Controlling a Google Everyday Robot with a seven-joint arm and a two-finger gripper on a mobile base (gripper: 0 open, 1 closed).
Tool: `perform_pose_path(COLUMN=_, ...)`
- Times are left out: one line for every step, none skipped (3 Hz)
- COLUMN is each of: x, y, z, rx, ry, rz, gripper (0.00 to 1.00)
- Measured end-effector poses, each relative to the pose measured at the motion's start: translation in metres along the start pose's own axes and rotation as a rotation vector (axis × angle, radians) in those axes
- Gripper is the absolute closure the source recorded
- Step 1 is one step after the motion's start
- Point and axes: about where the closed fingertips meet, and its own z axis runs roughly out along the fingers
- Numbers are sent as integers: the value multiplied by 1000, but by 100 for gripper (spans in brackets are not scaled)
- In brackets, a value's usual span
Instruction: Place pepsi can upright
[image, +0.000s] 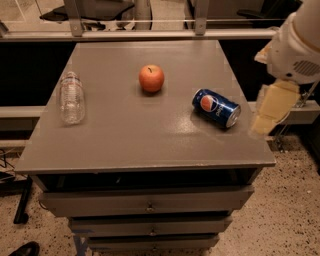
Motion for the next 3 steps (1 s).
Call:
perform_pose_path(x=-21, y=-23, z=29, rx=14, ry=10, rz=62, gripper=0)
perform_pose_path(x=-39, y=-44, z=59, rx=26, ry=24, rz=149, gripper=0)
perform_pose_path(x=-49, y=-56, z=88, rx=20, ry=41, rz=230, gripper=0)
